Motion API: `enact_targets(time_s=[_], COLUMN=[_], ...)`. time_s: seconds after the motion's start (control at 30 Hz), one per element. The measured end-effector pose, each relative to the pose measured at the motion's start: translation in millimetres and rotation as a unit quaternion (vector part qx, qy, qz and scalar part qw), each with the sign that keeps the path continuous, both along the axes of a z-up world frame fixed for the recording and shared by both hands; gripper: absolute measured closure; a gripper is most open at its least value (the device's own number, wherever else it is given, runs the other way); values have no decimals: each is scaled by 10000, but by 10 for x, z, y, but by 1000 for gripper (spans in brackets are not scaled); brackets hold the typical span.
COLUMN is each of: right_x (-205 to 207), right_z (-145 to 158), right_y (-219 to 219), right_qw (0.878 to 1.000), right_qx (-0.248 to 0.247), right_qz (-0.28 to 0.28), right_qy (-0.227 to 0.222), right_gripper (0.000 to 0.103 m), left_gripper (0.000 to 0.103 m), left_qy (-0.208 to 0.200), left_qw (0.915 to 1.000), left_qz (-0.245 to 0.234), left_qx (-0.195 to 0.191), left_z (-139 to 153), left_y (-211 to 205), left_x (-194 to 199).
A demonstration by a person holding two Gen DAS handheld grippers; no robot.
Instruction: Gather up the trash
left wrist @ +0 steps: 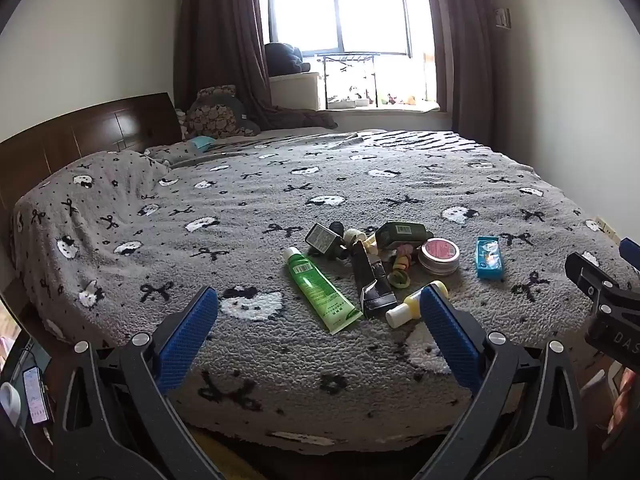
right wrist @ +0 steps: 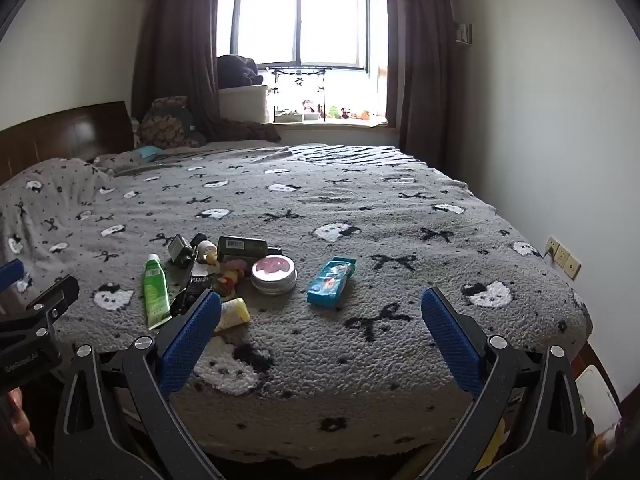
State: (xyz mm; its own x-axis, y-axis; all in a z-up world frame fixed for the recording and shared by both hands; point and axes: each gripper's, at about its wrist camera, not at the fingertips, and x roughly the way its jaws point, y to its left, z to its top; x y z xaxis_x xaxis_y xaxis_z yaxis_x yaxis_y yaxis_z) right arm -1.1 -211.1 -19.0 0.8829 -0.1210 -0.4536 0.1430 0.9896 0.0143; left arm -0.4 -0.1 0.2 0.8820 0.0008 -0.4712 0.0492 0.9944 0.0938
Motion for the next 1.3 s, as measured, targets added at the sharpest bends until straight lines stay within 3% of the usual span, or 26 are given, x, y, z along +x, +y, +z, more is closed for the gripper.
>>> enact_targets(time_s=[1.3], right_x=[-60], right_z=[-1], right_y=[-1], right_qw=[9999], right_qx=[98], right_qz=[11], right_qy=[-102], right_gripper=[3], left_gripper=[7], left_qy=[-62], left_qw=[9999], left_qz=[97], left_qx=[-85], left_z=[98], left_y=[40], left_x=[-58])
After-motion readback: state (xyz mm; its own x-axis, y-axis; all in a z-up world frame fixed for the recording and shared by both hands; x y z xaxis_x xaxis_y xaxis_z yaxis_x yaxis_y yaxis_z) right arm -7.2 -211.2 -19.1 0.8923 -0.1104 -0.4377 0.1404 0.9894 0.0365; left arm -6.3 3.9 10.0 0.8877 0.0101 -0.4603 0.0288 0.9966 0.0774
